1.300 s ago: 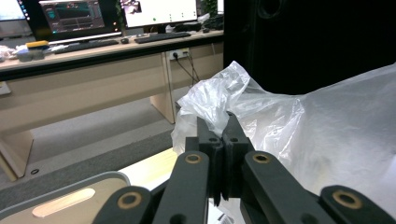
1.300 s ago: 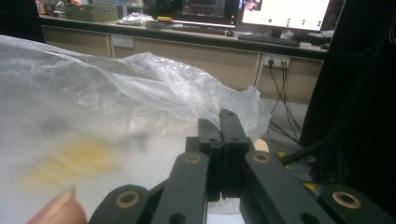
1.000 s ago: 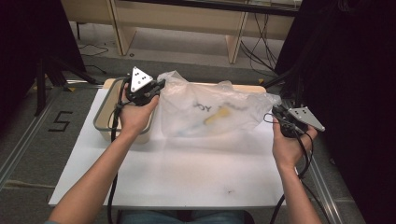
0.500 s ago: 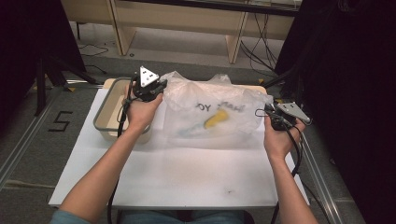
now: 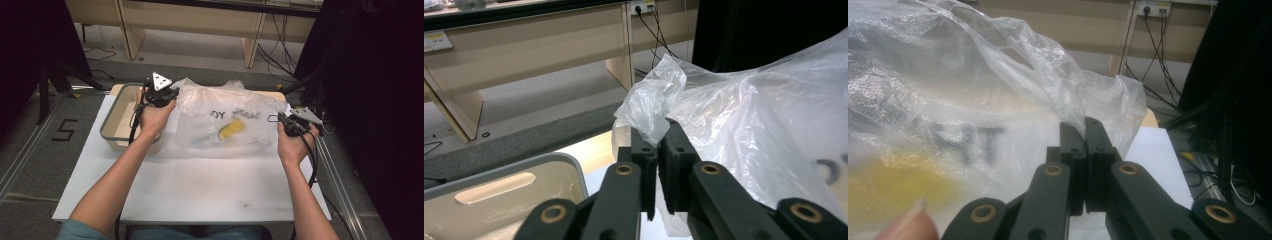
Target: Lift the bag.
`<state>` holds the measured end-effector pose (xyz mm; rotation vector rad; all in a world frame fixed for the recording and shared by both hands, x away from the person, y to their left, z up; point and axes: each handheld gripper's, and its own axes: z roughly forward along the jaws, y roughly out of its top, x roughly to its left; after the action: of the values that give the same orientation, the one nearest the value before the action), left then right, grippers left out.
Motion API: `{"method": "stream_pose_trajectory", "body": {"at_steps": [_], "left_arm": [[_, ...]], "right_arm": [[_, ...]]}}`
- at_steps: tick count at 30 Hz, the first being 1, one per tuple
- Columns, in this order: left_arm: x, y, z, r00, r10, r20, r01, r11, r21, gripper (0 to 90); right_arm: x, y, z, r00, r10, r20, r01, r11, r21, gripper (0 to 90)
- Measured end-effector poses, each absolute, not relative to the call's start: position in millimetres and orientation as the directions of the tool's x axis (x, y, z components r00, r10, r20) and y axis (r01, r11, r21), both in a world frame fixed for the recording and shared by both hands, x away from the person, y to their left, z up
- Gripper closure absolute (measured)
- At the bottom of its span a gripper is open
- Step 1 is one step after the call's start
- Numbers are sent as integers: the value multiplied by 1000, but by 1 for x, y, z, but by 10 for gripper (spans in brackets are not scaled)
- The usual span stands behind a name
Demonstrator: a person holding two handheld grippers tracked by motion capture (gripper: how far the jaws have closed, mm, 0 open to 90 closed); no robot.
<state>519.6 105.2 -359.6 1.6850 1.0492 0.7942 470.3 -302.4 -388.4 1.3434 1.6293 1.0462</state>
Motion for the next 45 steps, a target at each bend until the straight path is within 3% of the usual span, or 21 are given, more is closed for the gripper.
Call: {"method": "stream_pose_trajectory", "body": {"at_steps": [4,10,16,24,30,33,39,45], "left_arm": [[521,106,-360,411,911,24,282,-152,947,737],[518,105,-356,408,913,-24,270,-96,958,428],[507,106,-344,410,909,-74,230,-25,973,317],[489,104,-334,438,895,-86,223,-16,975,292],[487,97,-342,453,891,-41,229,-71,971,309],[487,96,-348,455,889,-42,246,-80,966,313],[485,98,-354,460,887,-38,259,-93,962,315],[480,95,-352,474,880,-36,251,-96,963,315]], "right_arm": [[473,-303,-391,-151,987,-51,373,105,922,894],[475,-303,-390,-147,988,-46,379,99,920,893],[477,-303,-391,-134,990,-36,400,87,912,896],[480,-304,-391,-114,993,-25,404,69,912,884],[477,-304,-387,-122,992,-31,367,74,927,801],[474,-306,-385,-138,990,-28,341,74,937,710],[466,-311,-377,-177,984,-7,271,55,961,426],[455,-318,-369,-221,975,33,212,16,977,304]]}}
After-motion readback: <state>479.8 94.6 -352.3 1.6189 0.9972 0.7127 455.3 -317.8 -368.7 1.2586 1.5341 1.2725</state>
